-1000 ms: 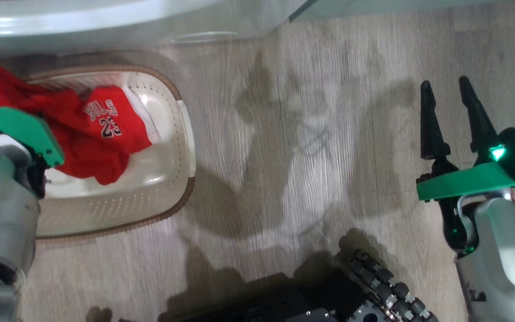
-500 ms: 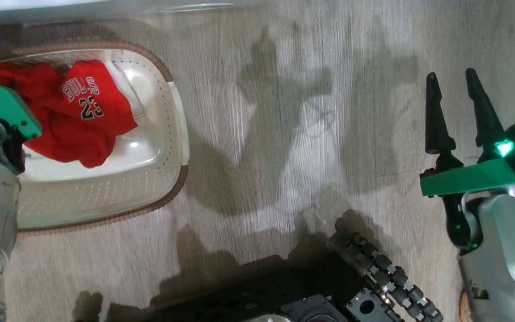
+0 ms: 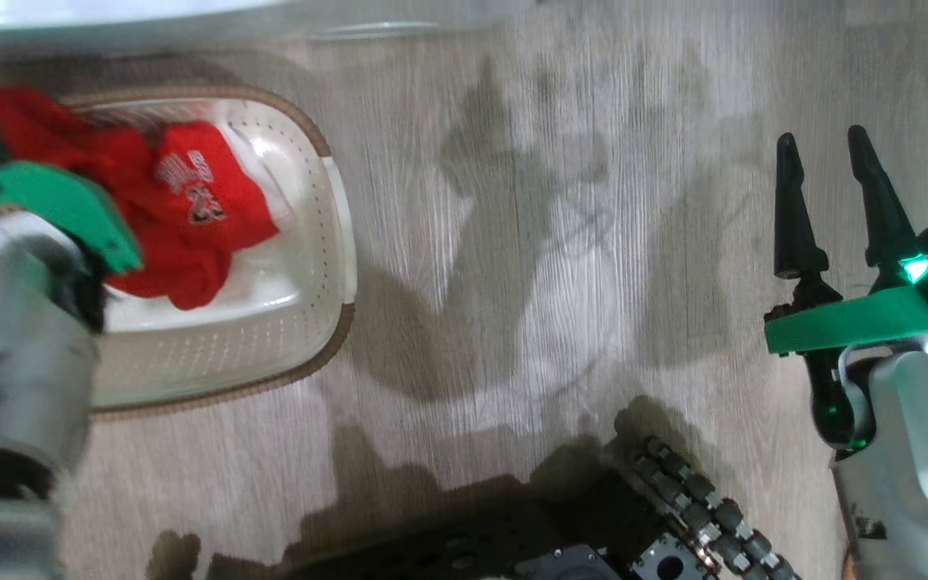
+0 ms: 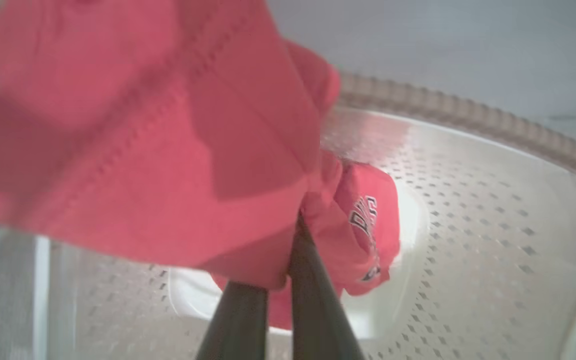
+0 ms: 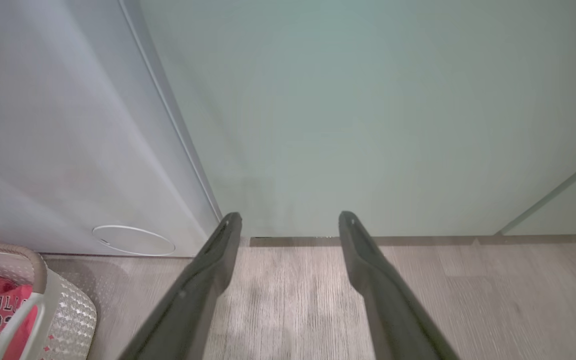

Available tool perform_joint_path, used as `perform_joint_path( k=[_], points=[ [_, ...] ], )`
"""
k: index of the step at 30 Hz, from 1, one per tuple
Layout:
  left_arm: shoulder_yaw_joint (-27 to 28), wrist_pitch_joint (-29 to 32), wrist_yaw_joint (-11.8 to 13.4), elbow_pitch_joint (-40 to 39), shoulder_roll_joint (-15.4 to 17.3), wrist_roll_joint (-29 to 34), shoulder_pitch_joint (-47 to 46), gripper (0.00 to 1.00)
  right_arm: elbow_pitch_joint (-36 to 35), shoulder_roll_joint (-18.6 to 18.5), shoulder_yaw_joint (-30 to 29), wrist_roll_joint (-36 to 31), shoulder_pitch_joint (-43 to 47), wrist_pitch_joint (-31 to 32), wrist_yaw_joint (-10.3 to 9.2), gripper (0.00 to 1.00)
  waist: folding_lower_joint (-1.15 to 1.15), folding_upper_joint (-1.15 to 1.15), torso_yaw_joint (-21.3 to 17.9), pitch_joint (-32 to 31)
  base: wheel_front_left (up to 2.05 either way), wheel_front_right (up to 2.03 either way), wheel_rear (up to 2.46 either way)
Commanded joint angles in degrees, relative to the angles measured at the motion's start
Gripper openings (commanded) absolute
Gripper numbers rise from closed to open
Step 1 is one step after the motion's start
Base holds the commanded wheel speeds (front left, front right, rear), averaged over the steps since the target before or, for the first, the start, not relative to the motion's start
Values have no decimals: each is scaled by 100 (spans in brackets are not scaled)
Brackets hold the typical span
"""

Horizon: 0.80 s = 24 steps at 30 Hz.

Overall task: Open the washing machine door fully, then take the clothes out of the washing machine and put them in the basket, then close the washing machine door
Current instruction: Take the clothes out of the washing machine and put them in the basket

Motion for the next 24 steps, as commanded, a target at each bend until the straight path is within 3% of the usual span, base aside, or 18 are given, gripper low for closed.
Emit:
perform_joint_path(
  k=[1,9,13,16,18,19,20,24],
  points=[
    [23,-40,-64,-49,75,65,358,0,-103,-104,77,-17,235,-36,37,100,0,0,68,-202,0,0,0],
    [-324,506,-440,-49,-490,149,1104,0,-6,-162,181,21,250,-36,37,100,0,0,137,-630,0,0,0],
    [-431,1079,-558,-48,-576,134,1181,0,-51,-212,207,40,202,-36,37,100,0,0,129,-524,0,0,0],
    [-450,1245,-508,-48,-550,121,1128,0,-101,-251,187,34,172,-36,37,100,0,0,99,-386,0,0,0],
    [-459,1233,-392,-48,-523,130,1103,41,-115,-260,161,28,175,-36,37,100,0,0,80,-342,0,0,0],
    [-467,1223,-365,-48,-513,133,1099,79,-116,-261,153,26,179,-36,37,100,0,0,67,-342,0,0,0],
    [-461,1154,-351,-48,-504,125,1103,100,-106,-258,142,26,185,-36,37,100,0,0,52,-362,0,0,0],
    [-456,775,-281,-48,-493,116,1172,100,-66,-210,81,21,225,-36,37,100,0,0,20,-606,0,0,0]
  ],
)
